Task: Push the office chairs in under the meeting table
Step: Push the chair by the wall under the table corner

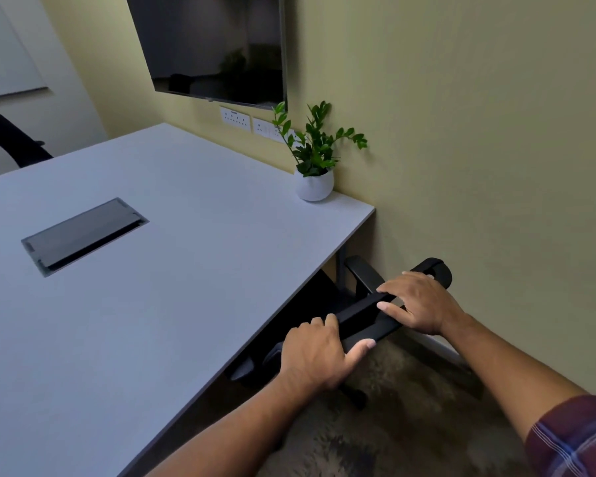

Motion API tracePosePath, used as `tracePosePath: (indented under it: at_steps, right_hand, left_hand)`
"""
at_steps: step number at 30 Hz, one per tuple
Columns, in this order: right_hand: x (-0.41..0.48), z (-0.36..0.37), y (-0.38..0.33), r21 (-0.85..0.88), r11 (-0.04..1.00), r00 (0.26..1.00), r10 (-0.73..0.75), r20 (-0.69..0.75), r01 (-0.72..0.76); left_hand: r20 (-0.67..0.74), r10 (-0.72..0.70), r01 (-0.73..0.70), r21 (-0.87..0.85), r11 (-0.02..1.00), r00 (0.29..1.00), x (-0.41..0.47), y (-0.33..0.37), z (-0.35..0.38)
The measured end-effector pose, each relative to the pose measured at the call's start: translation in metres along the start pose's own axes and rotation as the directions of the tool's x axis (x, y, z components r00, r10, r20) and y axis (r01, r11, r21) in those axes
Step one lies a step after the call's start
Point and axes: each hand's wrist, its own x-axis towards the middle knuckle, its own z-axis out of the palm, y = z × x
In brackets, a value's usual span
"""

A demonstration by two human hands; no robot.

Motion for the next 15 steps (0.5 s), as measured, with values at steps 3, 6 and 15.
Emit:
tracePosePath:
  at_steps: [3, 6, 15]
  right_hand:
    - [0.014, -0.001, 0.011, 0.019, 0.999, 0.999, -0.030, 0.023, 0.030]
    - [0.027, 0.000, 0.020, 0.020, 0.997, 0.997, -0.071, 0.004, 0.071]
    - [0.067, 0.006, 0.055, 0.024, 0.987, 0.986, -0.159, 0.041, 0.158]
  left_hand:
    - [0.005, -0.003, 0.003, 0.006, 1.000, 1.000, 0.014, 0.001, 0.005]
    - [0.003, -0.011, 0.011, 0.016, 1.000, 1.000, 0.027, 0.000, 0.009]
    - [0.049, -0.114, 0.114, 0.005, 0.993, 0.992, 0.056, 0.009, 0.005]
